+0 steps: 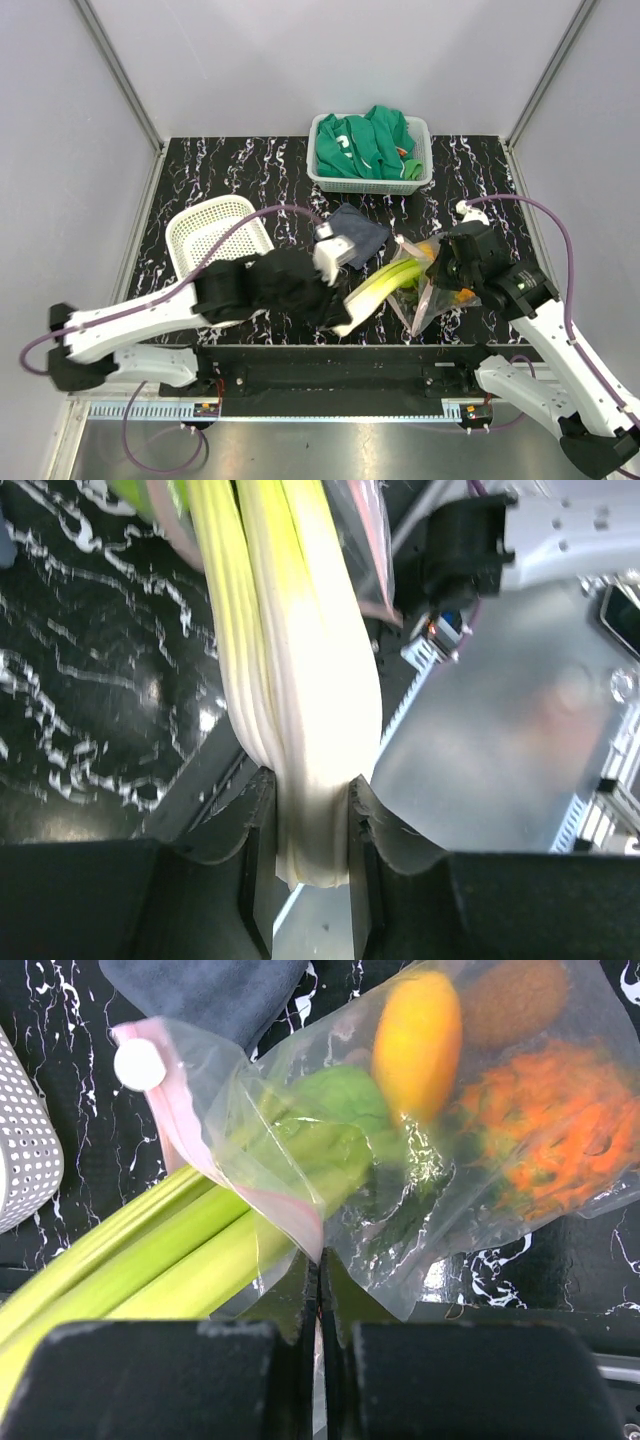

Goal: Open the zip-top bag and remove the fake food

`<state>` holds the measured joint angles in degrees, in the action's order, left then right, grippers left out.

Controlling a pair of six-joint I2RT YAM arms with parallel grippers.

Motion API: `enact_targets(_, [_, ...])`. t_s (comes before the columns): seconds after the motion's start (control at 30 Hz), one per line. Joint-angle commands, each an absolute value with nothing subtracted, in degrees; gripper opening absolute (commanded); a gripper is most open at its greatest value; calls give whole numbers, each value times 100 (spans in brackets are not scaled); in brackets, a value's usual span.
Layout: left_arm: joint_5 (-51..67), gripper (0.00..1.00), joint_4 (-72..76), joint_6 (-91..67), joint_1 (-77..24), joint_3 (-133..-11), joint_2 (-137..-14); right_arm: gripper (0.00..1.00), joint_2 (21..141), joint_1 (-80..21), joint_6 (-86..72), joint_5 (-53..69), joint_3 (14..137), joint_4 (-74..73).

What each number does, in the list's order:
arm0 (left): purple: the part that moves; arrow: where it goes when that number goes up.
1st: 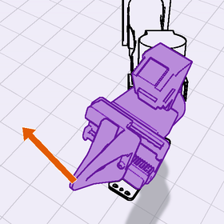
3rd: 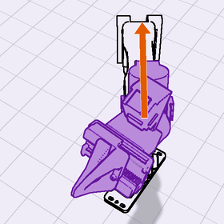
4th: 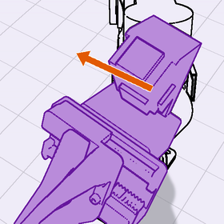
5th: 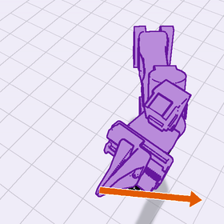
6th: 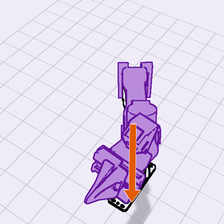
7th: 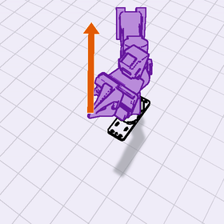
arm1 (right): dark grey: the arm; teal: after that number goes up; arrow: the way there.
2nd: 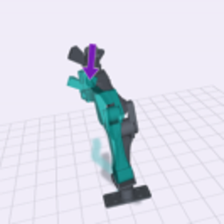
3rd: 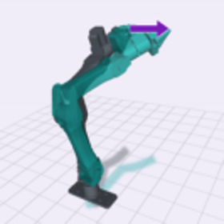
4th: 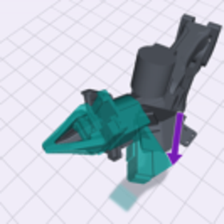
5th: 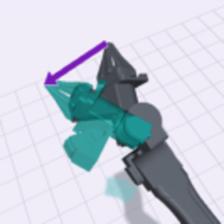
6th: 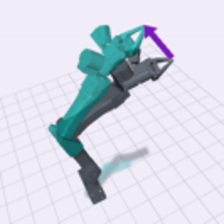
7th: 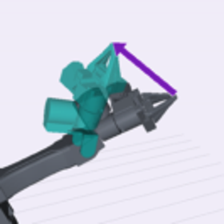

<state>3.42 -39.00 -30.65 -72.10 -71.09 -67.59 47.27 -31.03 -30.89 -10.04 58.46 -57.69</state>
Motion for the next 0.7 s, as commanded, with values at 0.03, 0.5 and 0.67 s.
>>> enact_targets(0.03, [676,0,-4113,-3216,-7198,-6321,-5015,0,4676,-3129,-3138,-1283,5871,-5669])
enact_targets(0.5, [-4327,0,-6652,-4980,-7172,-6960,-4076,0,4614,-3129,-3103,-1195,5871,-5651])
enact_targets(0.67, [-5080,0,-6934,-5203,-6307,-7154,-4683,0,4570,-3129,-3111,-1169,5871,-5651])
